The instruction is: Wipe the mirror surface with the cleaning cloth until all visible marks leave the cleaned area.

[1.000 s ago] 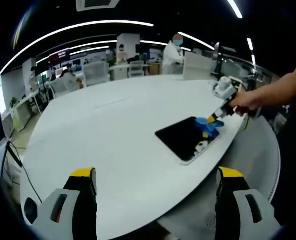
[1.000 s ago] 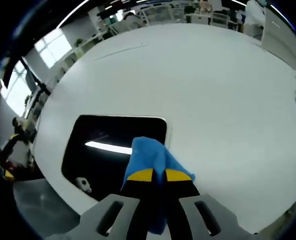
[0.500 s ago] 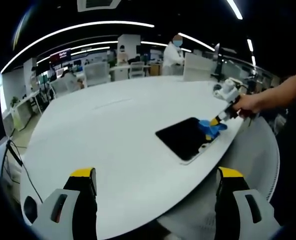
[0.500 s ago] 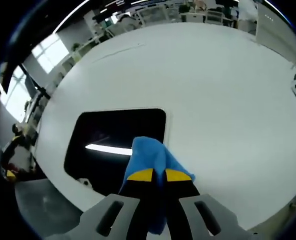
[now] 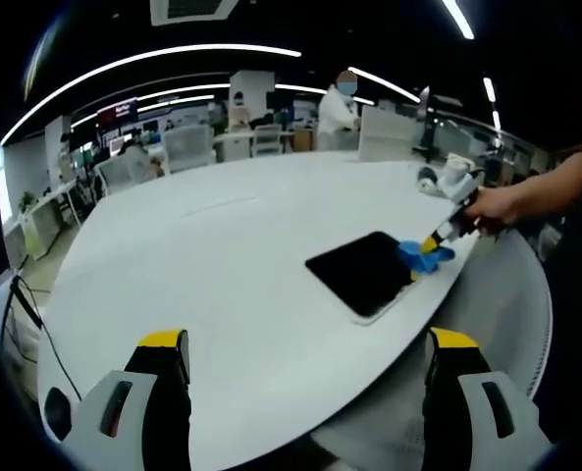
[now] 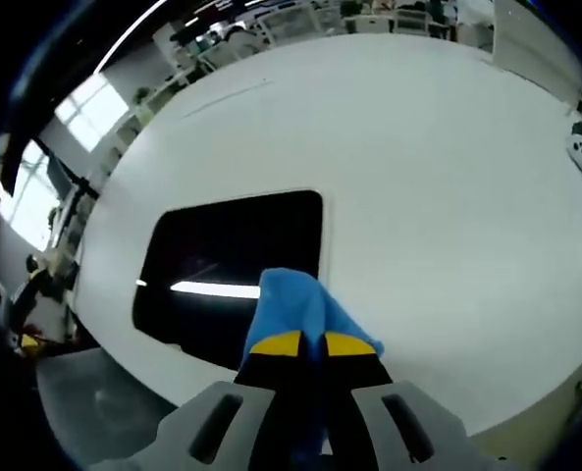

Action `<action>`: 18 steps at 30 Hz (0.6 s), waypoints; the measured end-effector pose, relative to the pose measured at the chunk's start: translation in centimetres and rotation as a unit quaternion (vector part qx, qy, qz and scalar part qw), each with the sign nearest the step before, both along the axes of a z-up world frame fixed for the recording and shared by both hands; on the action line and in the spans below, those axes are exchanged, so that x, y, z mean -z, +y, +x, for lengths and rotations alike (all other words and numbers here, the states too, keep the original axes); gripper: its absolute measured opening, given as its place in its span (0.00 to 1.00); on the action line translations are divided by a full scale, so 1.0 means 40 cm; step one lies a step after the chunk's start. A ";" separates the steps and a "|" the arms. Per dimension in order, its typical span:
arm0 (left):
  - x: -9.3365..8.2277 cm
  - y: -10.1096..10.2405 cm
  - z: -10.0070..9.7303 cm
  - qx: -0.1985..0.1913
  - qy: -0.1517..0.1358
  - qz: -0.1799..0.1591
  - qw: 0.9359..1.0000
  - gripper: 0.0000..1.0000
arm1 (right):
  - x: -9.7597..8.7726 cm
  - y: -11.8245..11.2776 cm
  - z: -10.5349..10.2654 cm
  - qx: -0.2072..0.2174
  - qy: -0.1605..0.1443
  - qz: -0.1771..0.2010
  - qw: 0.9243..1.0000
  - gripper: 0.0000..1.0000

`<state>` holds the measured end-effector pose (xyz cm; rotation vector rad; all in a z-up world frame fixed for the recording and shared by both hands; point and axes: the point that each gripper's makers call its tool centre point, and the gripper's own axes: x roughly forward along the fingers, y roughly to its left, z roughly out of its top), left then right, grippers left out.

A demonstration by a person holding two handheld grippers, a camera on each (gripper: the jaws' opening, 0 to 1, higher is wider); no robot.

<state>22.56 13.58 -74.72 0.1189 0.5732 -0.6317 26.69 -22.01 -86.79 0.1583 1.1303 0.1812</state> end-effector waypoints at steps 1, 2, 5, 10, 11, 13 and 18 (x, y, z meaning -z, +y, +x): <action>0.001 0.001 0.001 -0.001 0.001 0.000 1.000 1.00 | 0.000 0.002 -0.003 -0.001 0.001 -0.002 1.000 0.02; 0.001 0.002 0.003 -0.002 0.002 -0.001 1.000 1.00 | 0.000 0.003 -0.006 -0.002 0.001 -0.005 1.000 0.02; -0.003 0.000 0.007 -0.003 0.001 -0.003 1.000 1.00 | 0.000 0.001 -0.003 0.002 0.001 -0.006 1.000 0.02; -0.004 -0.003 0.009 -0.003 0.000 -0.003 1.000 1.00 | 0.000 0.000 -0.003 0.004 0.002 0.001 1.000 0.02; -0.005 -0.004 0.008 -0.003 0.000 -0.003 1.000 1.00 | 0.001 -0.001 -0.003 0.006 0.002 0.003 1.000 0.02; -0.005 -0.003 0.009 -0.005 -0.001 -0.004 1.000 1.00 | 0.001 0.000 -0.003 0.010 0.002 0.007 1.000 0.02; -0.006 -0.001 0.007 -0.006 -0.001 -0.006 1.000 1.00 | -0.001 0.001 -0.003 0.013 0.005 0.005 1.000 0.02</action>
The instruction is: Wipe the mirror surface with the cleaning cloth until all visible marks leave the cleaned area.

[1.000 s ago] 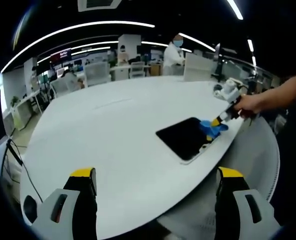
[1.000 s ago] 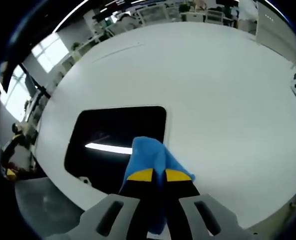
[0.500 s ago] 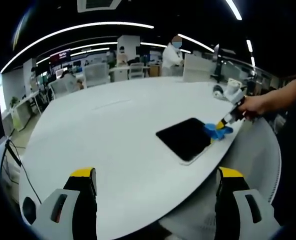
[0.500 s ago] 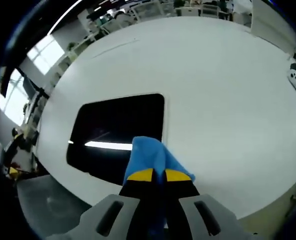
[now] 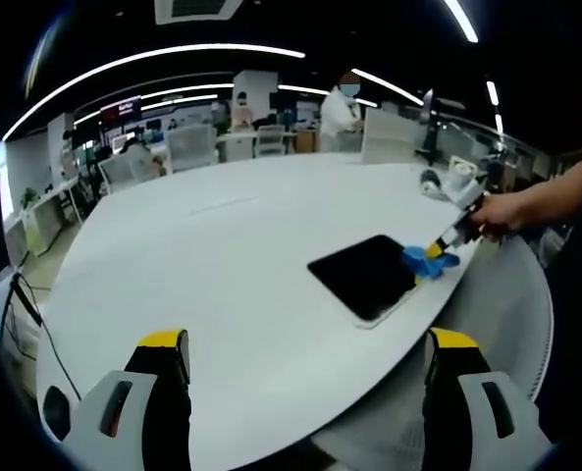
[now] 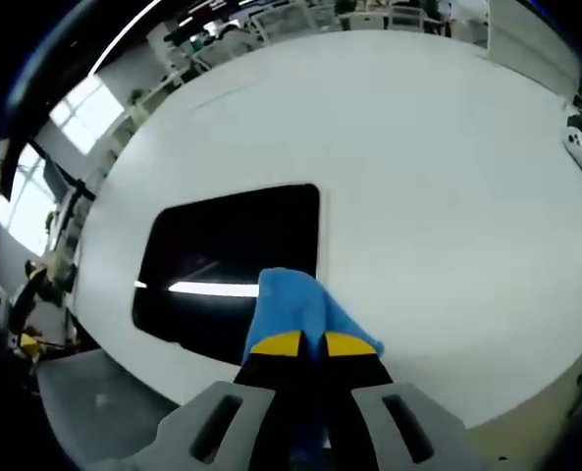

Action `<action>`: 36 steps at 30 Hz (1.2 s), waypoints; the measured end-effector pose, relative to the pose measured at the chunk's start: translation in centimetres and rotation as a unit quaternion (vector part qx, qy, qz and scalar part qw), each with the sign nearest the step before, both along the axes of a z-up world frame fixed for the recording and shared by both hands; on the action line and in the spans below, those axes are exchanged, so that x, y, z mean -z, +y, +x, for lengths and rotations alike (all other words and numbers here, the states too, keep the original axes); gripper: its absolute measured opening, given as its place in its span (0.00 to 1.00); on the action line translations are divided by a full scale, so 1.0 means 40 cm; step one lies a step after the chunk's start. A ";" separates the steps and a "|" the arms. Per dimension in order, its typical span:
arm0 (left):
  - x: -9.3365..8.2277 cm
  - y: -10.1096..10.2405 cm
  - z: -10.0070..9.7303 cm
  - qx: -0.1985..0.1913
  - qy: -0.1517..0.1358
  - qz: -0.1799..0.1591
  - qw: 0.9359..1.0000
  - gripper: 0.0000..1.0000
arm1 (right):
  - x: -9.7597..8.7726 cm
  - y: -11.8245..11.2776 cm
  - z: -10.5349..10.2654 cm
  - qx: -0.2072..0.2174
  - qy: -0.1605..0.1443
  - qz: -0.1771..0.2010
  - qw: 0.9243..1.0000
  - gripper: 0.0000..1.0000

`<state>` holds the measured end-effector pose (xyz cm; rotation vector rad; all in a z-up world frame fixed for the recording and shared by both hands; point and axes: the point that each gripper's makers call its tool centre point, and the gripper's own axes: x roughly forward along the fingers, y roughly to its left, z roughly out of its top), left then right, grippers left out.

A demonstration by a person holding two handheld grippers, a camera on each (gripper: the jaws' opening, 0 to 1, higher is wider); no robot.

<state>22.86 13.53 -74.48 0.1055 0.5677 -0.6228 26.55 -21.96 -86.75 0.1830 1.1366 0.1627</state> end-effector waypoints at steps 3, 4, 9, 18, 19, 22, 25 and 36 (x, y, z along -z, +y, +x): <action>0.000 0.000 -0.001 0.000 0.000 0.000 1.000 1.00 | 0.000 0.000 0.000 0.001 0.003 0.000 1.000 0.02; -0.001 0.000 -0.002 0.000 0.000 0.000 1.000 1.00 | 0.000 0.001 -0.001 0.000 0.003 0.001 1.000 0.02; 0.001 0.001 -0.001 0.000 0.000 -0.002 1.000 1.00 | 0.000 0.001 0.000 -0.001 -0.004 0.001 1.000 0.02; 0.001 0.002 -0.003 -0.001 0.001 -0.005 1.000 1.00 | -0.001 0.003 0.000 0.013 0.001 0.002 1.000 0.02; 0.001 0.003 -0.003 -0.001 0.001 -0.005 1.000 1.00 | -0.001 0.005 0.000 0.012 0.000 0.001 1.000 0.02; 0.002 0.005 -0.002 -0.002 0.001 -0.005 1.000 1.00 | -0.002 0.003 0.001 0.017 0.001 0.006 1.000 0.02; 0.000 0.005 -0.002 -0.001 0.001 -0.005 1.000 1.00 | -0.001 0.003 0.002 0.020 0.003 0.008 1.000 0.02; -0.007 0.018 0.001 -0.001 -0.003 -0.004 1.000 1.00 | -0.006 0.062 0.008 0.003 0.004 0.017 1.000 0.02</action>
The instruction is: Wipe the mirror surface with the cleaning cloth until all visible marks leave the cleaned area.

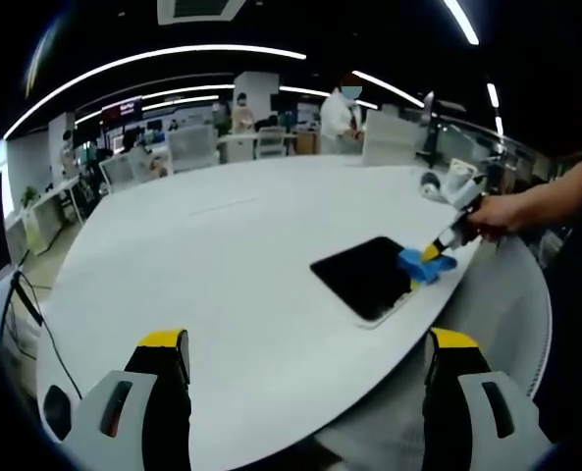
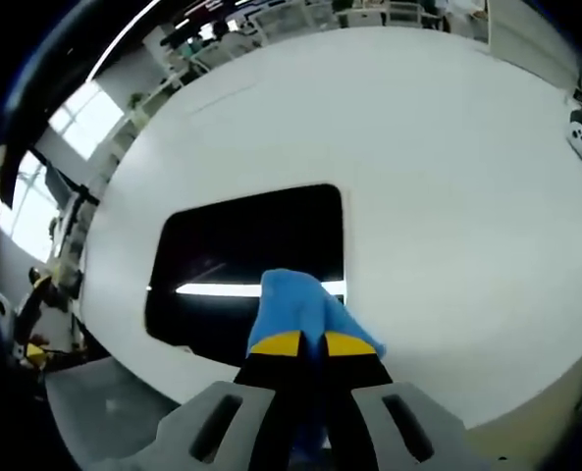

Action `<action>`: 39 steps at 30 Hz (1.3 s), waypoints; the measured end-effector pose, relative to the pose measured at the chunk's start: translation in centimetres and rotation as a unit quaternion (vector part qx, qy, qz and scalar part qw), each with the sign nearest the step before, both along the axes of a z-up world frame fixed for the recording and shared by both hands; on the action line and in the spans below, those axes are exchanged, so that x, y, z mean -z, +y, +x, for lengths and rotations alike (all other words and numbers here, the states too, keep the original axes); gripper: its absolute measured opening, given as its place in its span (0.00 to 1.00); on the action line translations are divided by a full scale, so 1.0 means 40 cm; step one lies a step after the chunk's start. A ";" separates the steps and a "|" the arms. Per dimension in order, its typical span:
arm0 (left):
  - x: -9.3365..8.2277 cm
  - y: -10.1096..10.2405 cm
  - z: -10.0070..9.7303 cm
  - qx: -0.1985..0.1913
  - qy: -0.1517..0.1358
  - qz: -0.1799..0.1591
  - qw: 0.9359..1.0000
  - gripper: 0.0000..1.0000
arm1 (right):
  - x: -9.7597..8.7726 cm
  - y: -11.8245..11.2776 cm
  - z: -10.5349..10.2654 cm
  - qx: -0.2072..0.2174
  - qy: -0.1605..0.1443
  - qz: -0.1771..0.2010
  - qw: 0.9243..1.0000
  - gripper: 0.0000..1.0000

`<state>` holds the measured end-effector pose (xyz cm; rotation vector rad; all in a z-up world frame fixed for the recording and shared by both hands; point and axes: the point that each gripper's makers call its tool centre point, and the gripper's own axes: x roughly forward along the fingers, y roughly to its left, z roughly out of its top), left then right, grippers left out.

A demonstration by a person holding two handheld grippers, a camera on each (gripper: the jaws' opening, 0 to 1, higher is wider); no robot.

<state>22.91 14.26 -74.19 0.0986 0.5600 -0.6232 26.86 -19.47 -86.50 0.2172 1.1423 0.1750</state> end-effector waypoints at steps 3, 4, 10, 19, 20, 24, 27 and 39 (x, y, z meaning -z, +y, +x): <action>0.002 0.004 0.000 0.001 0.000 0.001 1.000 1.00 | 0.000 0.013 0.004 0.000 0.000 0.003 1.000 0.02; 0.002 0.006 -0.001 0.001 0.000 0.001 1.000 1.00 | 0.000 0.017 0.004 -0.002 0.000 0.002 1.000 0.02; 0.002 0.015 -0.005 0.000 0.001 0.001 1.000 1.00 | 0.001 0.041 0.009 -0.009 0.002 0.003 1.000 0.02; 0.010 0.023 -0.013 0.002 0.005 0.001 1.000 1.00 | 0.003 0.079 0.011 -0.016 0.002 0.007 1.000 0.02; 0.010 0.023 -0.013 0.002 0.005 0.001 1.000 1.00 | 0.003 0.083 0.011 -0.017 0.003 0.007 1.000 0.02; 0.009 0.023 -0.014 0.004 0.004 0.001 1.000 1.00 | 0.002 0.103 0.011 -0.020 0.002 0.009 1.000 0.02; 0.011 0.024 -0.014 0.005 0.005 0.001 1.000 1.00 | 0.002 0.114 0.012 -0.021 0.002 0.011 1.000 0.02; 0.013 0.035 -0.019 0.007 0.006 0.002 1.000 1.00 | 0.002 0.159 0.007 -0.031 0.005 0.016 0.999 0.02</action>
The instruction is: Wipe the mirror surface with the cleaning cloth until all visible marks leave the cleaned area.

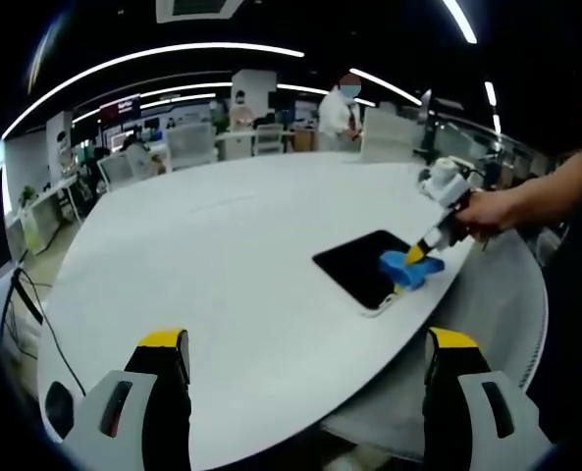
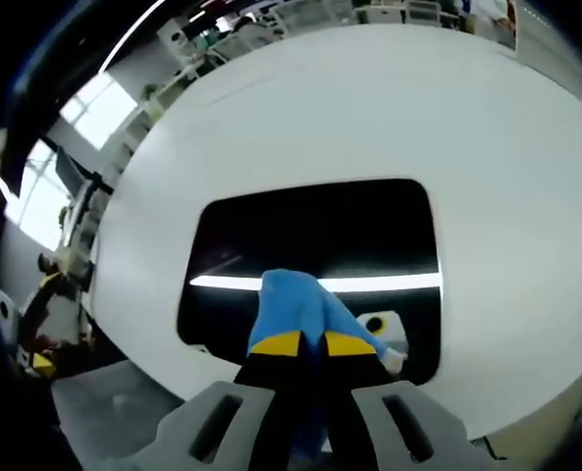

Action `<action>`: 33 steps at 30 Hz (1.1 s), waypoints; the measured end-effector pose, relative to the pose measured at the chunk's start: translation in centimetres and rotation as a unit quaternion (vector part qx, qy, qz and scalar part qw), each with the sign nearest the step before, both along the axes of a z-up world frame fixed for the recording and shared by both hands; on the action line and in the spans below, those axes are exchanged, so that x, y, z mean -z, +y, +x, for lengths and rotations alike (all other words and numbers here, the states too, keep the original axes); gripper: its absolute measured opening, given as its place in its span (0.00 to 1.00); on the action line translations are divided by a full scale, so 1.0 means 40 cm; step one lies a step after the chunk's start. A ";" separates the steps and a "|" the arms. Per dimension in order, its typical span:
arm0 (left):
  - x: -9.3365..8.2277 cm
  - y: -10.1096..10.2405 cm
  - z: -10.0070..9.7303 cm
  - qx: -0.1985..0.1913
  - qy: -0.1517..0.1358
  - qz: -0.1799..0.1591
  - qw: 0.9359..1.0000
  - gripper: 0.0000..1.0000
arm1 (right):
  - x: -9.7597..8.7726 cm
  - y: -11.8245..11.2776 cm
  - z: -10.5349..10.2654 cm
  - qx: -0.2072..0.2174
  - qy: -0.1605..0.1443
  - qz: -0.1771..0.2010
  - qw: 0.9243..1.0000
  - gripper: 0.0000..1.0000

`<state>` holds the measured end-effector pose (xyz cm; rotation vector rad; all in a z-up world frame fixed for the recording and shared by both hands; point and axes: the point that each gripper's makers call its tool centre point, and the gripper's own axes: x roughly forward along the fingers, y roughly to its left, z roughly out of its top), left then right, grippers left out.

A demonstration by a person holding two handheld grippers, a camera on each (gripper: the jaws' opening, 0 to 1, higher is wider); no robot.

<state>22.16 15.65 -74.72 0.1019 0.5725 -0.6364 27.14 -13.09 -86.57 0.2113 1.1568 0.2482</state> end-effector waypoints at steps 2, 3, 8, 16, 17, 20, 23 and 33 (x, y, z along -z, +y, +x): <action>0.001 0.000 0.000 0.000 0.000 -0.001 1.000 1.00 | 0.000 0.011 -0.002 -0.003 0.001 0.001 1.000 0.02; 0.001 -0.001 0.000 0.000 0.000 -0.001 1.000 1.00 | 0.000 0.015 -0.003 -0.004 0.000 0.001 1.000 0.02; 0.001 -0.004 -0.006 0.002 -0.001 -0.002 1.000 1.00 | 0.000 0.036 -0.005 -0.011 0.001 0.003 1.000 0.02; 0.002 0.005 -0.015 0.001 -0.001 0.002 1.000 1.00 | 0.000 0.057 -0.008 -0.016 0.002 0.009 1.000 0.02; 0.002 0.007 -0.016 0.000 -0.001 0.002 1.000 1.00 | 0.000 0.059 -0.009 -0.016 0.002 0.009 1.000 0.02; 0.004 0.008 -0.020 0.000 -0.001 0.001 1.000 1.00 | 0.000 0.069 -0.012 -0.019 0.002 0.010 1.000 0.02; 0.004 0.006 -0.026 0.001 0.000 0.003 1.000 1.00 | 0.001 0.079 -0.015 -0.021 0.003 0.012 1.000 0.02; 0.000 0.005 -0.043 0.002 -0.001 0.004 1.000 1.00 | -0.001 0.111 -0.027 -0.026 0.005 0.020 0.999 0.02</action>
